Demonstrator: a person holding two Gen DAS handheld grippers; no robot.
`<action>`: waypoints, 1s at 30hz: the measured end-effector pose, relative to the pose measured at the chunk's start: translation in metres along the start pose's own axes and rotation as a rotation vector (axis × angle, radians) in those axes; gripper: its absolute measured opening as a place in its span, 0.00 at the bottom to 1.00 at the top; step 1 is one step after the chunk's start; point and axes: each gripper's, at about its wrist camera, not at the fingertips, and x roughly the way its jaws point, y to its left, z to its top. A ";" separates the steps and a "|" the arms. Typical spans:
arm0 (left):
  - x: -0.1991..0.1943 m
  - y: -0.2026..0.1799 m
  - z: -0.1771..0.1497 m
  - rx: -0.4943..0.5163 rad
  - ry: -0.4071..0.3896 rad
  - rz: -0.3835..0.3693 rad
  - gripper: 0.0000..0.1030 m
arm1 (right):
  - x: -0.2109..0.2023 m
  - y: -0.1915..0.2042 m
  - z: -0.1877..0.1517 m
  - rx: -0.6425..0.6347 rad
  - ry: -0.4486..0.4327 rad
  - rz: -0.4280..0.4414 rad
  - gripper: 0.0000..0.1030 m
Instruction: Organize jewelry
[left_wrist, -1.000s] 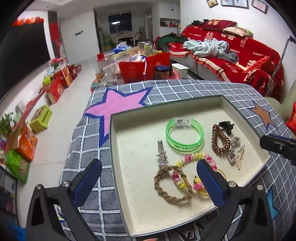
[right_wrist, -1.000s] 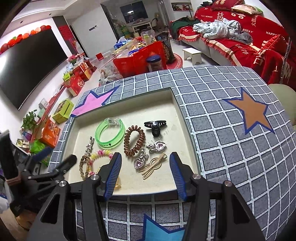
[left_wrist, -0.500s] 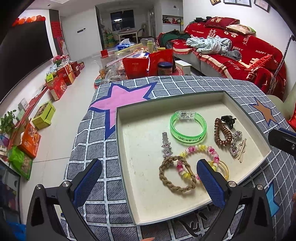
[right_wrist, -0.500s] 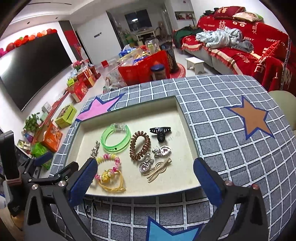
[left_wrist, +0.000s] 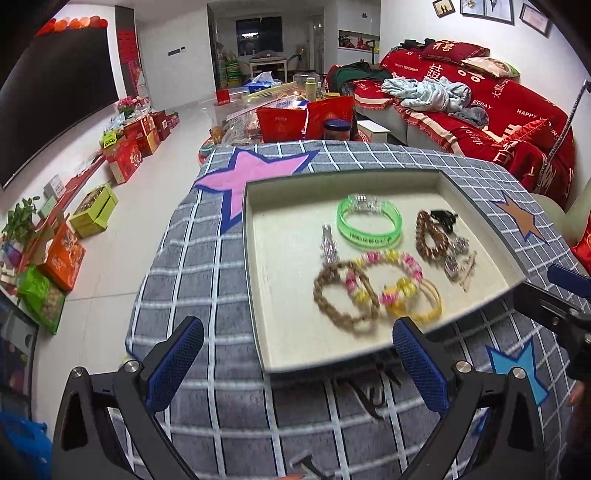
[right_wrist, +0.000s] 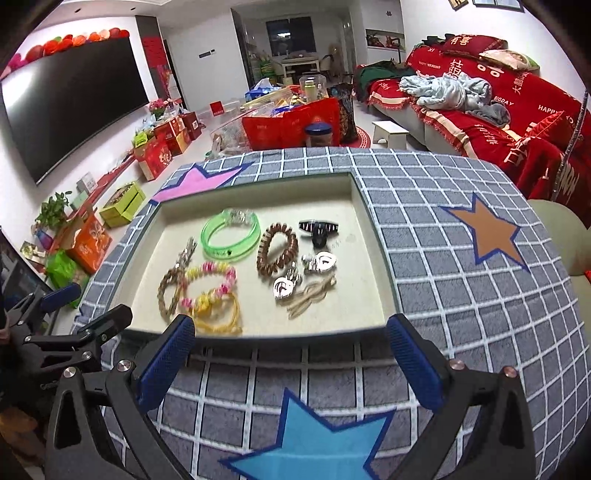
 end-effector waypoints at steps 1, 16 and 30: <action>-0.002 -0.001 -0.004 0.000 0.002 0.004 1.00 | 0.000 -0.001 -0.004 0.001 0.004 -0.002 1.00; -0.034 -0.008 -0.047 -0.067 -0.077 0.056 1.00 | -0.022 0.009 -0.033 -0.023 -0.089 -0.046 1.00; -0.053 -0.013 -0.044 -0.083 -0.174 0.104 1.00 | -0.035 0.010 -0.033 -0.025 -0.175 -0.071 1.00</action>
